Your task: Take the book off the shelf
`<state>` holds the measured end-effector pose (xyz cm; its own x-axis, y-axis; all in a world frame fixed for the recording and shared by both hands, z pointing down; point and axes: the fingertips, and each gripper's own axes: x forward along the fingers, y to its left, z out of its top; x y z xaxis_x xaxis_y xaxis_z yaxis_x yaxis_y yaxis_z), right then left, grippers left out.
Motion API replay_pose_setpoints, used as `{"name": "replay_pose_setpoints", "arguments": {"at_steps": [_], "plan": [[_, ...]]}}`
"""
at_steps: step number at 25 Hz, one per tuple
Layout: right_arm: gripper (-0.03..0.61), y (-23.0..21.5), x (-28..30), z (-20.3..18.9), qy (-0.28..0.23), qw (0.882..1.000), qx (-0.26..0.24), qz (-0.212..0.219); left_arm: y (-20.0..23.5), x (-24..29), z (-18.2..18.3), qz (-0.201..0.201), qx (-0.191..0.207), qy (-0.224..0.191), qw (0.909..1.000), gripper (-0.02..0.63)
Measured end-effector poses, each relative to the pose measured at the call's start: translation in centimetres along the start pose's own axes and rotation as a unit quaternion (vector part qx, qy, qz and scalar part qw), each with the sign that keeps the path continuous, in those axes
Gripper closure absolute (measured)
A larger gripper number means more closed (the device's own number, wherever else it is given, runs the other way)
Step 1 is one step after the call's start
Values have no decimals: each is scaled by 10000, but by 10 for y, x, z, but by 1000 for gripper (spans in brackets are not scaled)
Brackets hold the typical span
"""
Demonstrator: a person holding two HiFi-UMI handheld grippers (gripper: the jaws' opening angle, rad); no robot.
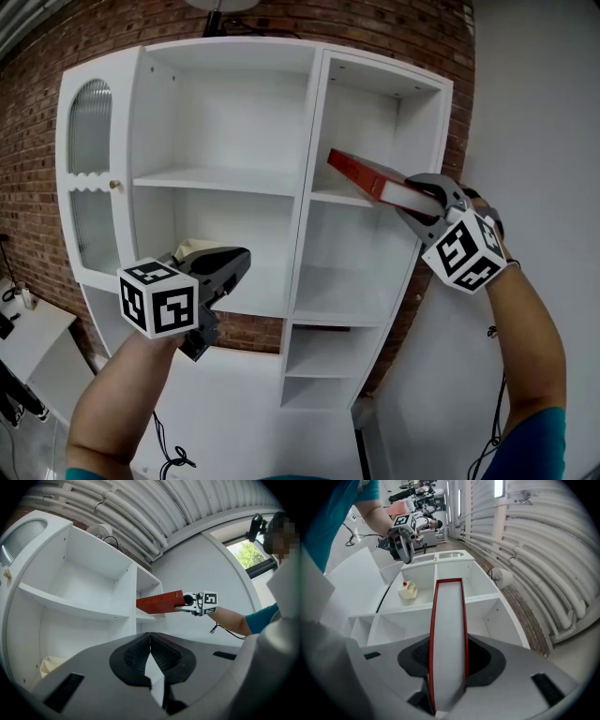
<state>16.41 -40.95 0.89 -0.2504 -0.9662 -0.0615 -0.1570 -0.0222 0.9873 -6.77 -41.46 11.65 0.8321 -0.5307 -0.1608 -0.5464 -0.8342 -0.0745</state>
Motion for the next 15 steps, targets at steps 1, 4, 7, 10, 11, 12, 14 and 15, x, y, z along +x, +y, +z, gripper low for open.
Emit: {"name": "replay_pose_setpoints", "arguments": {"at_steps": [1,4,7,10,11,12,14,15], "plan": [[405,-2,-11,2,-100,9999,79,-53,-2,0,0,-4,17,-8,10000,597],[405,-8,-44,6,-414,9981,401,-220,-6,-1,-5,-7,66,-31,10000,597],[405,-11,-75,9,-787,9931,797,-353,-11,-1,-13,-33,60,-48,10000,597],[405,-8,-100,15,-1263,9844,1160,-400,-15,-2,-23,-92,0,-88,9999,597],[405,-5,-108,16,-1376,9811,1305,-392,-17,-3,-26,-110,-25,-94,9999,597],[405,-1,-114,15,-1440,9782,1445,-379,-19,-3,-31,-125,-51,-91,9999,597],[405,7,-125,15,-1520,9736,1665,-348,-22,-4,-39,-138,-87,-68,9998,597],[405,10,-130,16,-1568,9715,1747,-329,-23,-5,-43,-139,-97,-62,9998,597]]}}
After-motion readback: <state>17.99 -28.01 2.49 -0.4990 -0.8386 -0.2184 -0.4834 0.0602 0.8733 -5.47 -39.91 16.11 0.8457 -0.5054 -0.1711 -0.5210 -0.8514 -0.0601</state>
